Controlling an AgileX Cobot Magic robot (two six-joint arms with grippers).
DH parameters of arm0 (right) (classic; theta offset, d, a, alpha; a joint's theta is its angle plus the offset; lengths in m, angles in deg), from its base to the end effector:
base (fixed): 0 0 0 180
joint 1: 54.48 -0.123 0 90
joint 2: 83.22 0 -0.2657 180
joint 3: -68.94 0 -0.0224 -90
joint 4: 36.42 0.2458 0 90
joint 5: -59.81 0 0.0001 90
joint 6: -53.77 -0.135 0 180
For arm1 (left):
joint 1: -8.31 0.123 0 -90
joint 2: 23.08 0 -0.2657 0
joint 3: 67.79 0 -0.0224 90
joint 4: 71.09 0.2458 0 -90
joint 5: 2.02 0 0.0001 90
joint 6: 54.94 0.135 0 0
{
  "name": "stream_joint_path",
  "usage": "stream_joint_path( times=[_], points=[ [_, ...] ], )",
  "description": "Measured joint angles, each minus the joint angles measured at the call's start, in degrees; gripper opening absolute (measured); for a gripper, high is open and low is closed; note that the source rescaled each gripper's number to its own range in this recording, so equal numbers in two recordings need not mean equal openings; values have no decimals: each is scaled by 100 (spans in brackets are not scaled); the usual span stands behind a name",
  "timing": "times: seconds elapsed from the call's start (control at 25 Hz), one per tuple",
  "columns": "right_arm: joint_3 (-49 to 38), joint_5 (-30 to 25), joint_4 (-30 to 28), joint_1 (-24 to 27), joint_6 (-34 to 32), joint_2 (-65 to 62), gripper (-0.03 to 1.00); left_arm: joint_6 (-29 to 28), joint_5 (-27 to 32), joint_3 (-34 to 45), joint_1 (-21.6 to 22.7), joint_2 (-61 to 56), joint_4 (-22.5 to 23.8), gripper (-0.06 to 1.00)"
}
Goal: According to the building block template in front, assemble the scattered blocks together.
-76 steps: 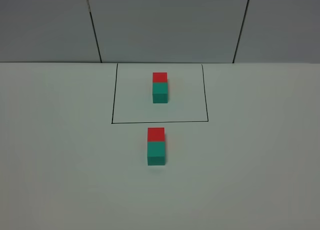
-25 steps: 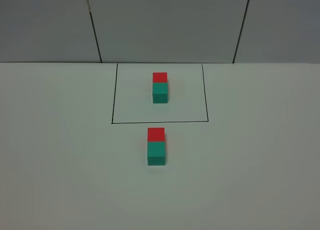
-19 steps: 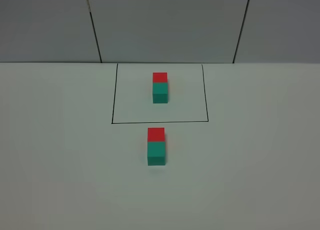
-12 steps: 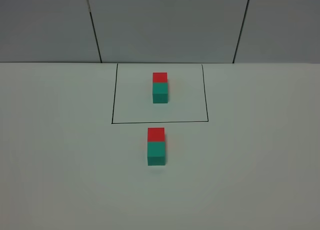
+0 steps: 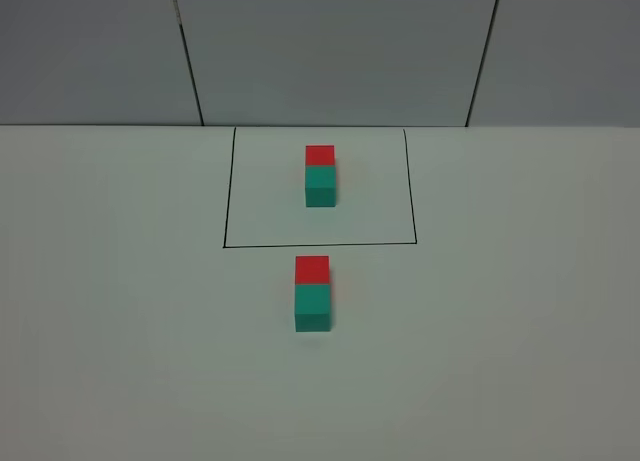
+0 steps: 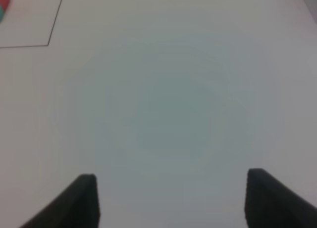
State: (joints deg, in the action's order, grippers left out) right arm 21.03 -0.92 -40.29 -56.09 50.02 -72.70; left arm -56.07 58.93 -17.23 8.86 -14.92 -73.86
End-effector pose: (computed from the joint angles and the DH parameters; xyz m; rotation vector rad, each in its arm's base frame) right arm 0.0544 -0.0064 0.2536 0.0404 2.0775 -0.0243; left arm 0.0527 -0.0052 0.2407 -0.0295 2.0881 -0.0645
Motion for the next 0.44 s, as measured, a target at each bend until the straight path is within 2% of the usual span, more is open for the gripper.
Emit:
stream_joint_path(
  times=[0.44],
  points=[
    [0,0,0,0,0,0,58,0,0,0,0,0,0,91]
  ],
)
